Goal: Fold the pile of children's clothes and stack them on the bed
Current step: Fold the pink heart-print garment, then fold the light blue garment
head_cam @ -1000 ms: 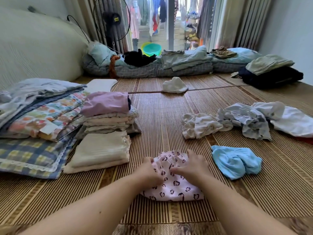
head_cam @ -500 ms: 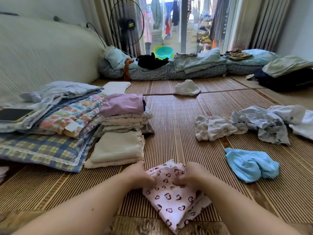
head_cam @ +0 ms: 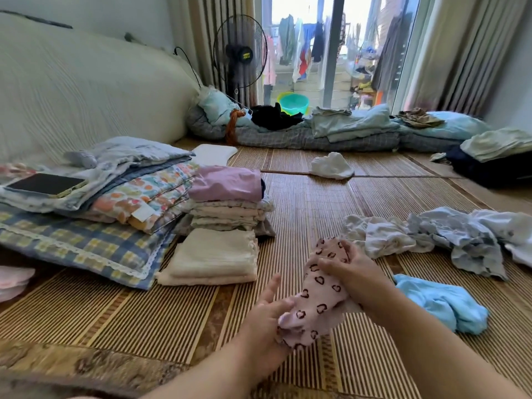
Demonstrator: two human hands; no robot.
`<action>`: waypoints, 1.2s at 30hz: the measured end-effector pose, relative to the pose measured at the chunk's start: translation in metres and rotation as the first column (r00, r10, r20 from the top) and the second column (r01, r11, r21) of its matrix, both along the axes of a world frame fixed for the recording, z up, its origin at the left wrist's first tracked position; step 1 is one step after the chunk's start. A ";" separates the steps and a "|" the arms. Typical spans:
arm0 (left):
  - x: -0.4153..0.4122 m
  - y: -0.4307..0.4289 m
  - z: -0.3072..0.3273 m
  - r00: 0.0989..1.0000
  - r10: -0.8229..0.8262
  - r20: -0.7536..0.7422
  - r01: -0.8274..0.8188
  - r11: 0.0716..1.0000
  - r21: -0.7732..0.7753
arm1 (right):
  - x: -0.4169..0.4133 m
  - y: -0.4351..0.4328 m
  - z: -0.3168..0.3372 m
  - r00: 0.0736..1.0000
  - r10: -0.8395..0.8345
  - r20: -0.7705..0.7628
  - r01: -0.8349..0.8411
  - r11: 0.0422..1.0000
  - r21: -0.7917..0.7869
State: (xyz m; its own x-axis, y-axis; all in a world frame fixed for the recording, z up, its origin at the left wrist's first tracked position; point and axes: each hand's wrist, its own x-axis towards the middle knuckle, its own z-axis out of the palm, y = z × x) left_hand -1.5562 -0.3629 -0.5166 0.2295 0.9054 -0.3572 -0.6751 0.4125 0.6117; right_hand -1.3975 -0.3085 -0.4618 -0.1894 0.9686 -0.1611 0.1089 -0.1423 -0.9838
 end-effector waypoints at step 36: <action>-0.107 0.123 0.045 -0.218 0.276 -0.936 0.417 0.893 0.167 | -0.071 0.082 -0.010 0.637 -0.136 0.758 -0.182 0.930 0.320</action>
